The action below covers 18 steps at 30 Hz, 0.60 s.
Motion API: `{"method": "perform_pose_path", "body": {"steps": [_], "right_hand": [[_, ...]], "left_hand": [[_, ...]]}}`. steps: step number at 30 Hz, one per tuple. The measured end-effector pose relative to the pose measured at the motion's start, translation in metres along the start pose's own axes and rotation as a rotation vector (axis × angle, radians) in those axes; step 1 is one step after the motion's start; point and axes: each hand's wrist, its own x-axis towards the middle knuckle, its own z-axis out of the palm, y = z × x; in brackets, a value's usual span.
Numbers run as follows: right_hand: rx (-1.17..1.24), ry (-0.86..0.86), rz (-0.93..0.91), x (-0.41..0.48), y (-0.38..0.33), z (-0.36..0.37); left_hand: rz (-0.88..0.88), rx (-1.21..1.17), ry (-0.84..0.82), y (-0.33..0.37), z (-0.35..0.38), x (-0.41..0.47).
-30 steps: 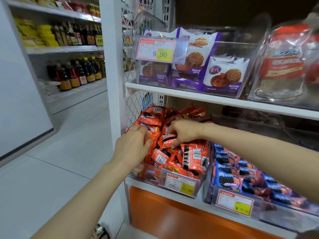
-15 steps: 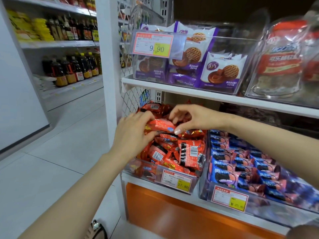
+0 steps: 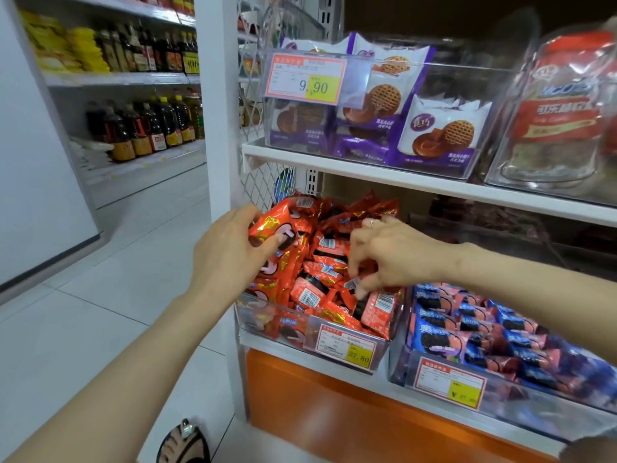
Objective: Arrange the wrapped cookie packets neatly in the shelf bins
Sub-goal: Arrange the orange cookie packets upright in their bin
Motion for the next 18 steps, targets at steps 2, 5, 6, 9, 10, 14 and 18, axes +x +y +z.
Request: {"method": "perform_pose_path", "body": {"steps": [2, 5, 6, 9, 10, 14, 18], "right_hand": [[0.047, 0.066, 0.047, 0.015, -0.003, -0.001], [0.149, 0.010, 0.125, 0.040, -0.019, 0.016], [0.165, -0.028, 0.148, 0.048, -0.026, 0.024], [0.187, -0.106, 0.230, 0.064, -0.037, 0.040], [0.193, -0.111, 0.252, 0.067, -0.040, 0.043], [0.271, -0.071, 0.274, 0.069, -0.042, 0.040], [0.389, -0.055, 0.251, 0.061, -0.046, 0.035]], "left_hand": [[-0.012, -0.012, 0.009, -0.001, -0.001, 0.001], [-0.019, -0.027, 0.021, -0.002, -0.001, 0.000], [-0.018, -0.030, 0.024, -0.002, -0.001, 0.000], [-0.005, -0.030, 0.035, -0.002, -0.002, -0.002], [-0.002, -0.032, 0.036, -0.002, -0.002, -0.002], [0.002, -0.035, 0.035, -0.003, -0.004, -0.001], [-0.016, -0.036, 0.013, -0.005, -0.005, 0.000]]}}
